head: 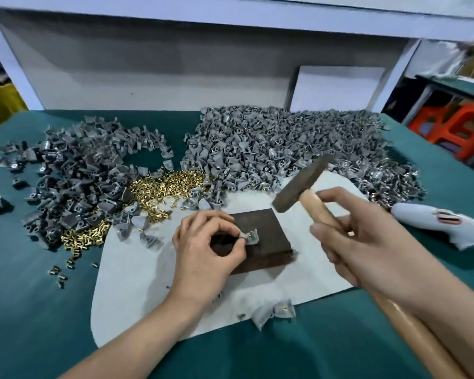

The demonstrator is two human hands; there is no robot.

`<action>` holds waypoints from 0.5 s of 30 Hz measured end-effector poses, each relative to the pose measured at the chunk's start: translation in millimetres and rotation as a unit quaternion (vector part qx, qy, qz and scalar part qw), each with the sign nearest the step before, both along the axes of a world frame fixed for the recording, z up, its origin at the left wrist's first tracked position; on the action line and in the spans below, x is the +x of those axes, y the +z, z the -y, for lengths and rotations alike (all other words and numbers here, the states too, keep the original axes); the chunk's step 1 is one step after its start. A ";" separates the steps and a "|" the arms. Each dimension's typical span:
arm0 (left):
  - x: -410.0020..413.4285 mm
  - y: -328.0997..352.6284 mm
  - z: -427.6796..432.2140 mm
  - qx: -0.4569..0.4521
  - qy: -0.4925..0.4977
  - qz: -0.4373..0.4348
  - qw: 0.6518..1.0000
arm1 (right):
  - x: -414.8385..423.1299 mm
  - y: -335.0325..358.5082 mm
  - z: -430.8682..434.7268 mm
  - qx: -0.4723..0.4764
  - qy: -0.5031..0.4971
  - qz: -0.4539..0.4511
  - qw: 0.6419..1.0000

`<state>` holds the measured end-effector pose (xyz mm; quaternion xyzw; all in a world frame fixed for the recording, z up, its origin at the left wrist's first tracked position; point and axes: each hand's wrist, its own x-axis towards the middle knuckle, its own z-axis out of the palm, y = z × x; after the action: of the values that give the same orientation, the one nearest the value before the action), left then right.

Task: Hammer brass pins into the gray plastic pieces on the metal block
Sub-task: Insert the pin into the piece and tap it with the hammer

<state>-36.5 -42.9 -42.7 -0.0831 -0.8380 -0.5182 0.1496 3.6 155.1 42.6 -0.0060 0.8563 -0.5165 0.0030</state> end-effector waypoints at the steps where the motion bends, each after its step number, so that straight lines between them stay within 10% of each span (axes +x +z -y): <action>1: -0.4 0.6 -0.5 0.000 -0.001 -0.001 1.000 | 3.2 3.8 6.5 0.065 0.027 -0.019 0.997; 5: 0.3 1.7 -0.9 0.010 -0.005 -0.008 1.000 | 6.8 11.6 28.3 0.277 0.063 -0.069 0.956; 15: 2.9 -5.0 -0.8 0.032 -0.004 -0.012 0.999 | 6.0 35.3 28.4 0.226 0.031 -0.106 0.968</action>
<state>-33.7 -42.1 -47.8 -0.0882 -0.8187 -0.5443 0.1605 9.6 126.7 77.9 -0.0862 0.9455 -0.3060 -0.0704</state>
